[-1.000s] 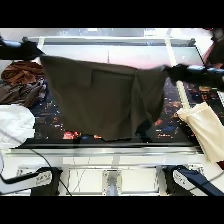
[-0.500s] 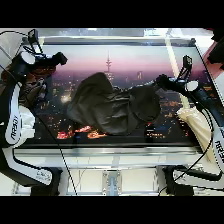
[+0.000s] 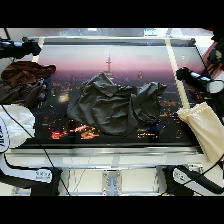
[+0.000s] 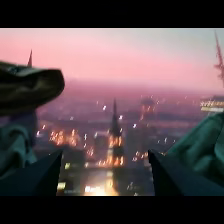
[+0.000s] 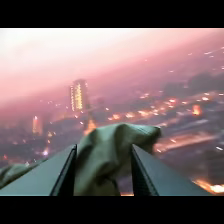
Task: Fold the shirts.
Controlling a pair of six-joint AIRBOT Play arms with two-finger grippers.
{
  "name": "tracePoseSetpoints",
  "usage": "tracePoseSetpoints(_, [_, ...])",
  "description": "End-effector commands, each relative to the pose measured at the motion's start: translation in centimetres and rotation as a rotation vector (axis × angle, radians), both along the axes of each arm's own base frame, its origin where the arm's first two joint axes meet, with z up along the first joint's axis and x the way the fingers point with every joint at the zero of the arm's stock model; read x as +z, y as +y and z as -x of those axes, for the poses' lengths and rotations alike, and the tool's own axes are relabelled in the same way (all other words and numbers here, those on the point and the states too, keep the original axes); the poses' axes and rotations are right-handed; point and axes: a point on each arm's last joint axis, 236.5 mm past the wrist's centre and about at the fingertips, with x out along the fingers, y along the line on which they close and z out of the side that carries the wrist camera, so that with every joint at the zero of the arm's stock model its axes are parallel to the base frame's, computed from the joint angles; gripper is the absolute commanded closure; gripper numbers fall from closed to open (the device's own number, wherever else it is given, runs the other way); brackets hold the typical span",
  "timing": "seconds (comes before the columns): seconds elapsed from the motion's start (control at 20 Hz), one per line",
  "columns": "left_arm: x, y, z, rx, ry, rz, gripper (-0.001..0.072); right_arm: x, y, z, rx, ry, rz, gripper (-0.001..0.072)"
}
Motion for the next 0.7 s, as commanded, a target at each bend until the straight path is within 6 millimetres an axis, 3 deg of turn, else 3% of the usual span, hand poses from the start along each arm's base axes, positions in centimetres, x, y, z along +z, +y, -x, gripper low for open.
tracePoseSetpoints(0.0, [-4.0,-0.9,5.2,-0.128,0.173,0.122,0.0109,2.2,-3.2,6.7,-0.019,0.094,0.122,0.0328])
tracePoseSetpoints(0.15, [-11.0,-4.9,7.8,-0.154,0.26,0.372,0.011,3.9,-4.1,11.7,-0.045,0.149,0.187,0.0328])
tracePoseSetpoints(0.3, [-17.9,-6.6,10.8,-0.096,0.39,0.463,0.011,4.7,-2.5,14.0,-0.015,0.167,0.169,0.0328])
tracePoseSetpoints(0.4, [-20.5,-6.8,12.2,-0.069,0.44,0.473,0.011,5.2,-0.5,14.3,0.027,0.151,0.107,0.0328])
tracePoseSetpoints(0.65, [-23.2,-7.5,13.2,-0.035,0.526,0.538,0.0109,6.6,2.2,13.5,0.087,0.081,-0.003,0.0328])
